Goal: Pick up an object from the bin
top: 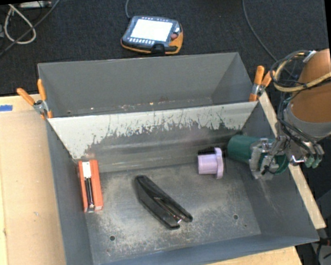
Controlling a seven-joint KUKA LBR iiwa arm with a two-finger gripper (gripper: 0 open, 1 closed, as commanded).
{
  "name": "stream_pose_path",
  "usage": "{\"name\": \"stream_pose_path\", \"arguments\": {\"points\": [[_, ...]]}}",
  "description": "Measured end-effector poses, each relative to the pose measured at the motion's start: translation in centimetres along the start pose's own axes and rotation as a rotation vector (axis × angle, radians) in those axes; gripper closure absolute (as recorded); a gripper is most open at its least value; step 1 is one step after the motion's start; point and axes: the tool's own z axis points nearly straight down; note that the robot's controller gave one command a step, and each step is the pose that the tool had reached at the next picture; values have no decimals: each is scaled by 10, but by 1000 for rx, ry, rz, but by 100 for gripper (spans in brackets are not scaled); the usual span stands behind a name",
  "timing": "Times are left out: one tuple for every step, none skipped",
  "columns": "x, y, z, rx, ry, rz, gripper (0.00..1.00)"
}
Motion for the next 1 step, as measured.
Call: {"name": "stream_pose_path", "arguments": {"points": [[-14,3,1,-2,-20,7,100]]}}
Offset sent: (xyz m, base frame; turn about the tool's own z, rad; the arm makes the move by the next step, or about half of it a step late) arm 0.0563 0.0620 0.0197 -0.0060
